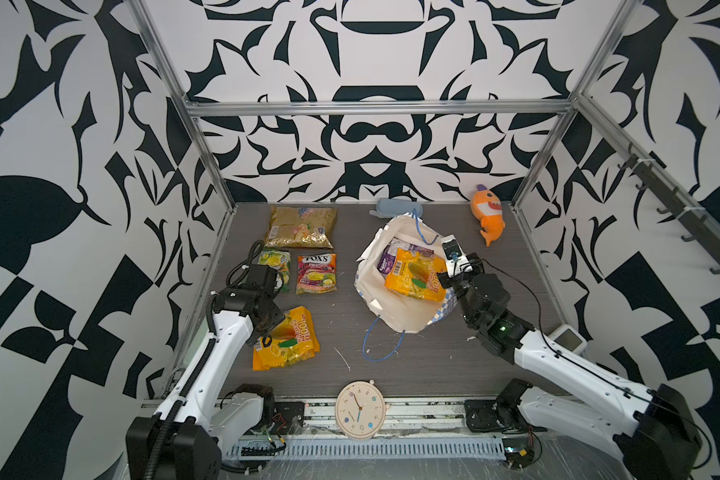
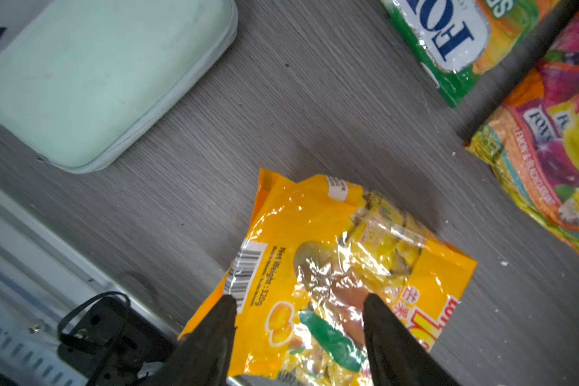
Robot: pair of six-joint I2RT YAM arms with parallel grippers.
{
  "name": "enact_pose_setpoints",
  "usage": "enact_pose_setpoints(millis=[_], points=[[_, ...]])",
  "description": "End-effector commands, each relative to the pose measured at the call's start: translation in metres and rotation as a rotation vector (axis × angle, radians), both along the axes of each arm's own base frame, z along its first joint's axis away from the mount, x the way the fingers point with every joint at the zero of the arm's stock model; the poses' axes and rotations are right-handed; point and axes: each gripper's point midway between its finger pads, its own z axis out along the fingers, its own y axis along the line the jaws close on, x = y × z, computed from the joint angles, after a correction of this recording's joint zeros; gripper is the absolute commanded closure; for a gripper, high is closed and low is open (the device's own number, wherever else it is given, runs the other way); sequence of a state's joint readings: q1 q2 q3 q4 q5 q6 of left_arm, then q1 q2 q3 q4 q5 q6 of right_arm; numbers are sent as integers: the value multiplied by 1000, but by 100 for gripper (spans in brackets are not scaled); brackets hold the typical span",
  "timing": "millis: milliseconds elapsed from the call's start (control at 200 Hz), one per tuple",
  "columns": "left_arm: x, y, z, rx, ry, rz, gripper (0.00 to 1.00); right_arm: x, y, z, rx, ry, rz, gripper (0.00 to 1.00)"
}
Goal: Take the snacks out of the paper bag
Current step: Move the snack to the middle-left of the table.
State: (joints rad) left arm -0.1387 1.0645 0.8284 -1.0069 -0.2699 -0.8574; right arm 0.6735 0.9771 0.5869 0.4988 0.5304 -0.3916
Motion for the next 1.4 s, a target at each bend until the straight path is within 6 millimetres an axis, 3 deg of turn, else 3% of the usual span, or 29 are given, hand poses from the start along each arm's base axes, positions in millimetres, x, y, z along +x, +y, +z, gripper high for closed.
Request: enact_pose_setpoints(millis=[0,205,295,605,785,960,1090,1240,1335,1395], points=[[5,-6,-14,-49,28,9,37,-4,0,43,102,-118,22,100],[10,0,-41,-16,43,11,40,-6,-2,42,106,-118,18,100],[16,2,-45,6,45,-4,41,-6,-2,43,107,-116,19,100],[69,-1,-59,42,-18,-93,46,-8,-4,46,120,-122,20,100],[91,0,-54,73,-29,-120,47,-10,-6,48,121,-121,15,100],[100,-2,-25,65,-112,-120,47,-11,-8,47,115,-114,11,100],[95,-4,0,49,-138,-120,48,-9,-6,47,114,-113,10,100],[66,-26,20,13,-120,-159,47,-7,-4,45,109,-107,14,100],[44,-53,23,4,-85,-209,64,-5,-2,44,109,-107,19,100],[30,-70,17,-11,-49,-227,70,-3,-1,42,108,-105,14,100]])
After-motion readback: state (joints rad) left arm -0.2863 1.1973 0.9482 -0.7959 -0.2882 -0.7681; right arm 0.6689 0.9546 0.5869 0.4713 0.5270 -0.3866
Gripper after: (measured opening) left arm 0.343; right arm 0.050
